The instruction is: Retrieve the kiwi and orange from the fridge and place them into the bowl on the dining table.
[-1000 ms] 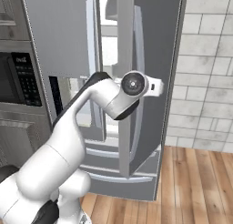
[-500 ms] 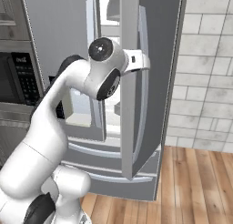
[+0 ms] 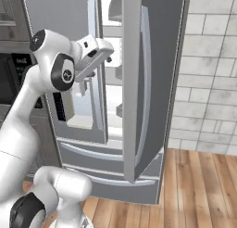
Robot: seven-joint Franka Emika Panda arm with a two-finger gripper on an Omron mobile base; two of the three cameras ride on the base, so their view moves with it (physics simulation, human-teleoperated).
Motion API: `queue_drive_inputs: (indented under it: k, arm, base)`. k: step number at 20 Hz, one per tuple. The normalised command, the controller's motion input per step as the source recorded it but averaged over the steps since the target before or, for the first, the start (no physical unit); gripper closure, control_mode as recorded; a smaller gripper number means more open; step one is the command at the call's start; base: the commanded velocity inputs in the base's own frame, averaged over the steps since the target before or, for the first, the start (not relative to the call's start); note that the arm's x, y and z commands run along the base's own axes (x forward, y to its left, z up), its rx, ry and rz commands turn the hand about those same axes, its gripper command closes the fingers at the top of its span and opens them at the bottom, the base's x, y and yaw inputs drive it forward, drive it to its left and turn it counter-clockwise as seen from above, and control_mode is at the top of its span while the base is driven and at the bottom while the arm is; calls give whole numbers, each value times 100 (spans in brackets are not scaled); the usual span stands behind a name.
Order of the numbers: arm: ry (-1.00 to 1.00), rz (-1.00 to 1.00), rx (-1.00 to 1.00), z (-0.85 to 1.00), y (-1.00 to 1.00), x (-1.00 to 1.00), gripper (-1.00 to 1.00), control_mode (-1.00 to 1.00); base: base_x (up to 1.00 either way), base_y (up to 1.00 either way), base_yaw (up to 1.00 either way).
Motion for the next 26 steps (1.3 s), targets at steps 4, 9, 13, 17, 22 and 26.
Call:
queue_drive_inputs:
  k: [4,9,13,17,22,26]
  arm:
    - [0,0,-32,-7,38,2,-100,-100]
    - [7,0,-18,-9,1,22,-100,-100]
    - [14,0,-11,-17,-2,45,-100,-100]
    - [6,0,-5,-15,-2,49,-100,-100]
    - [2,0,-3,-7,-17,39,-100,-100]
    - [2,-5,-2,-4,-54,14,-100,-100]
  base:
    - [0,0,0]
    - [0,0,0]
    - [0,0,0]
    - [0,0,0]
    - [0,0,0]
    - [0,0,0]
